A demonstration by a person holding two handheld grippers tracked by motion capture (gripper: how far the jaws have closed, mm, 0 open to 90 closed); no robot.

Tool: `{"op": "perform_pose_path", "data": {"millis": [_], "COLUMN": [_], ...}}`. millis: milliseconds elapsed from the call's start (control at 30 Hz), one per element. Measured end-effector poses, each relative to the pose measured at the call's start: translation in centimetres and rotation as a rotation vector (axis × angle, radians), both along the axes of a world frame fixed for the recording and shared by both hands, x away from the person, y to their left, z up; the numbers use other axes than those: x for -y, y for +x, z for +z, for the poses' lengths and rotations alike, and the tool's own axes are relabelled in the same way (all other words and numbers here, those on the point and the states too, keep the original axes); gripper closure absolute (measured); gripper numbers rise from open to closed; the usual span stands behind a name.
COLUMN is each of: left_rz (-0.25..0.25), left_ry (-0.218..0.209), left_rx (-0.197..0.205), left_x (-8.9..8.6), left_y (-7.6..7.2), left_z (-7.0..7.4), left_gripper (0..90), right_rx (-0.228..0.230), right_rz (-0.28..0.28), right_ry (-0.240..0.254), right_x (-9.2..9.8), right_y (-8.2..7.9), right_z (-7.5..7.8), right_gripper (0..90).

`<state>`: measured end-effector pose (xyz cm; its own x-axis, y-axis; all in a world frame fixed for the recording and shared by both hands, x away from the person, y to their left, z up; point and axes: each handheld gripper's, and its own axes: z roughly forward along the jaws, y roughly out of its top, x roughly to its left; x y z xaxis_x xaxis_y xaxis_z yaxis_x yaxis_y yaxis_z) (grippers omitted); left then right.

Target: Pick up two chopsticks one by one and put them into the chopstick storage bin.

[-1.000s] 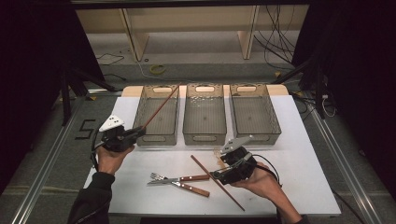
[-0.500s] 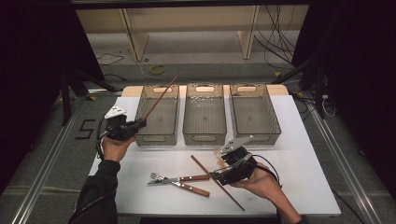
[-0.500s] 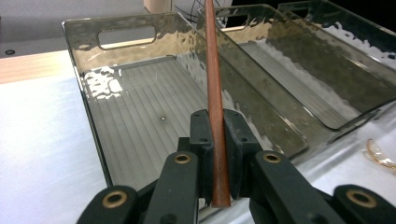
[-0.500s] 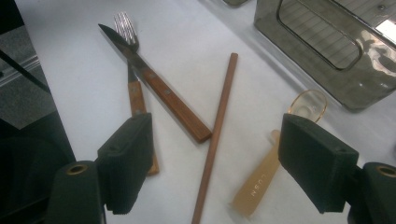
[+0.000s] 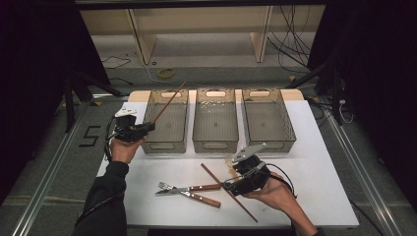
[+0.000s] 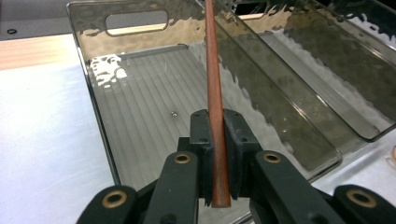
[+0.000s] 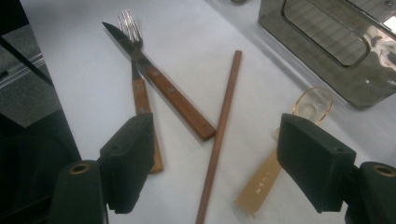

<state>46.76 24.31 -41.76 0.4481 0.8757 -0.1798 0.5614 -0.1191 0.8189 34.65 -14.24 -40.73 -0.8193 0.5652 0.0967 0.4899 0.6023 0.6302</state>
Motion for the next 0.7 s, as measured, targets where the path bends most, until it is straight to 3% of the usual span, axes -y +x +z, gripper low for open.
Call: {"op": "perform_pose_path", "data": {"millis": [300, 567, 700], "left_rz": [0.001, 0.032, 0.038], "left_ry": [0.022, 0.04, 0.022], "left_rx": [-0.056, -0.088, -0.098], "left_x": [0.1, 0.4, 0.4], "left_y": [0.7, 1.3, 1.4], "left_z": [-0.8, -1.0, -0.8], "left_gripper": [82.7, 81.7, 62.9], "right_rx": [0.005, 0.007, 0.011], "right_rz": [0.0, 0.003, -0.002], "right_ry": [0.006, 0.009, 0.012], "right_x": [0.1, 0.2, 0.3], "right_y": [0.0, 0.0, 0.0], "right_z": [0.1, 0.1, 0.2], "right_gripper": [29.3, 29.4, 29.4]}}
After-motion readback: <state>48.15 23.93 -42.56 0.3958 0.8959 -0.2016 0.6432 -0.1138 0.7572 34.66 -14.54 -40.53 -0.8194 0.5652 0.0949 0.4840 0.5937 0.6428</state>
